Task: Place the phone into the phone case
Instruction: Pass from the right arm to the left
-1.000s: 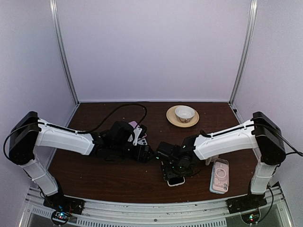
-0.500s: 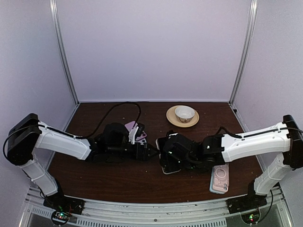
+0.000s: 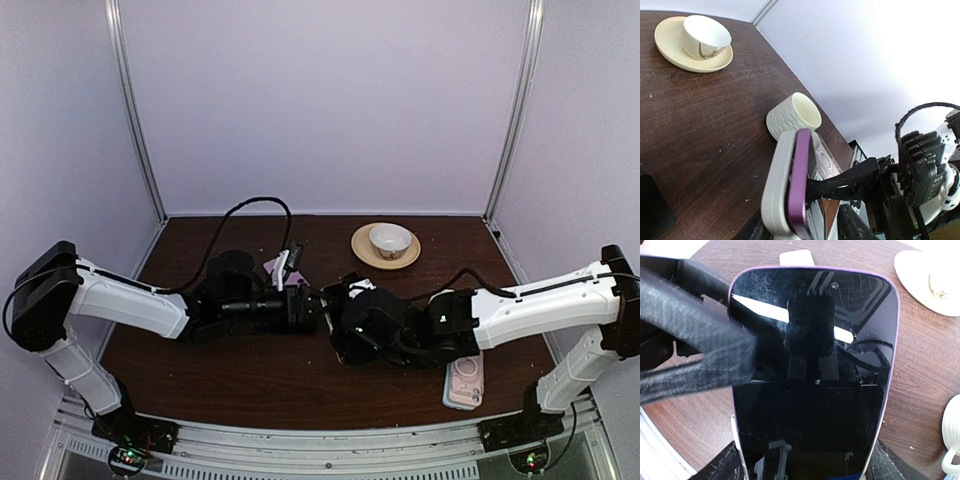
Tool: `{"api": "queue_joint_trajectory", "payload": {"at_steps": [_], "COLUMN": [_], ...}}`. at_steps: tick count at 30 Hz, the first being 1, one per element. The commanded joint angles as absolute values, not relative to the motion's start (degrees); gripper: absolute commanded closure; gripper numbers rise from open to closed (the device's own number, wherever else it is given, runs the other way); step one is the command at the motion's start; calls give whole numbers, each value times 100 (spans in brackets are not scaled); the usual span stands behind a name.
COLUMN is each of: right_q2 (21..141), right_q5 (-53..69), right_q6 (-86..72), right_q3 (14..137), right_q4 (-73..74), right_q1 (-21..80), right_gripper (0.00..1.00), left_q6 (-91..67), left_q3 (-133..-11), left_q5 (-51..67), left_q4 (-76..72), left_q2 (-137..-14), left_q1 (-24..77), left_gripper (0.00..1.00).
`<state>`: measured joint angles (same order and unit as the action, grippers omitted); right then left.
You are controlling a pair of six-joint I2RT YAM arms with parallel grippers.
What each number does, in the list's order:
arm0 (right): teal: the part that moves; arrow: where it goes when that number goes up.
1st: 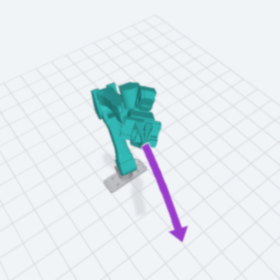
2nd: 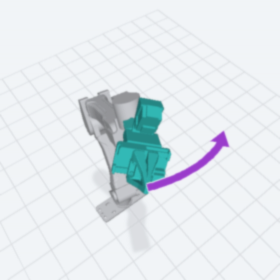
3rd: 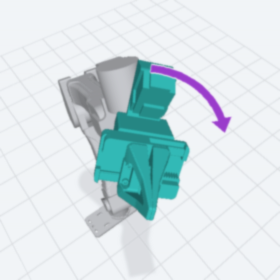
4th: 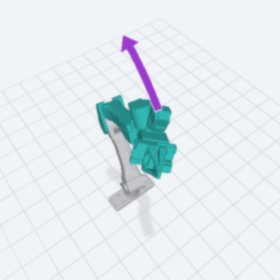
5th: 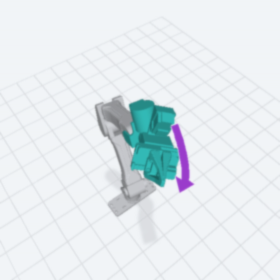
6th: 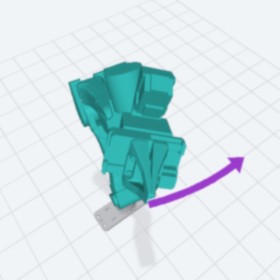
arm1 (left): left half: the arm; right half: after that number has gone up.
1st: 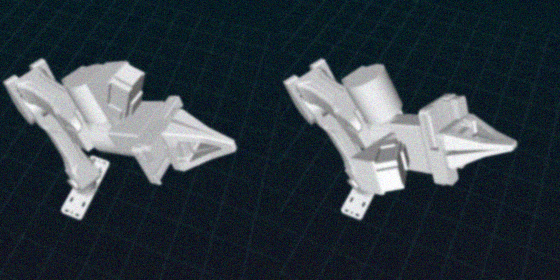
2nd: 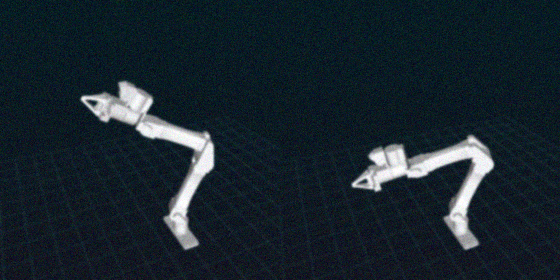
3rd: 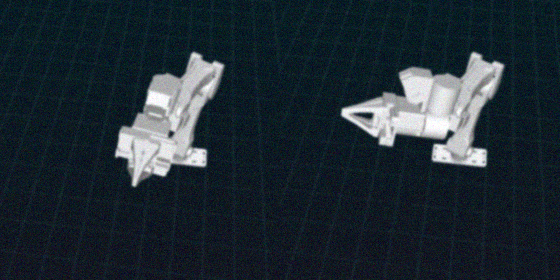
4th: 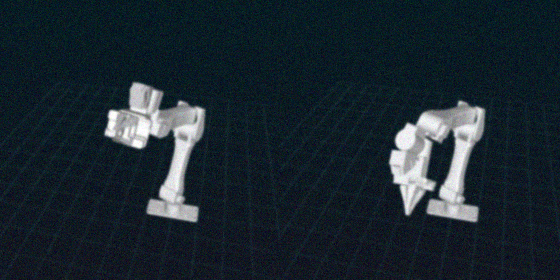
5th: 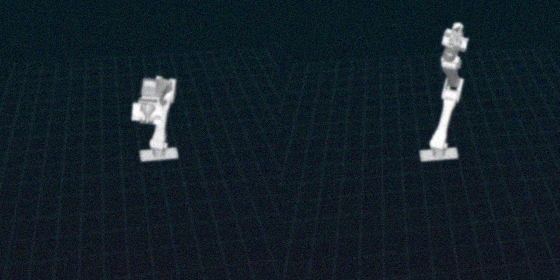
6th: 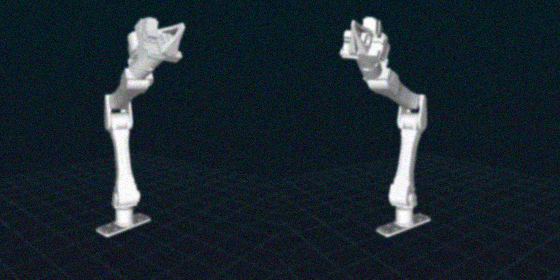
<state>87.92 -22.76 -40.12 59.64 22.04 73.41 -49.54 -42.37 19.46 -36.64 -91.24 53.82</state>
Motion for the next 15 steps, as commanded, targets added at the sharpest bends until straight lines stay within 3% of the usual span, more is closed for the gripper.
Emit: {"api": "queue_joint_trajectory", "payload": {"at_steps": [1, 9, 13, 15], "right_q2": [8580, 8502, 8407, 8320], "right_q5": [-2671, -2770, -2812, -2793], "right_q6": [-3811, -3799, -3746, -3702], "right_q3": [6177, 6133, 6045, 5997], "right_q4": [1925, 1921, 1921, 1925], "right_q1": [7438, 7465, 7464, 7465], "right_gripper": [73, 73, 69, 61], "left_q6": [-4944, -4885, -4689, -4455], "left_q3": [-4198, -4228, -4259, -4287], "left_q5": [2218, 2420, 2468, 2473], "left_q4": [-4288, -4256, -4055, -3875], "left_q2": [-9251, -9297, -9241, -9178], "left_q1": [5361, 5360, 5360, 5359], "left_gripper": [58, 97, 100, 100]}}
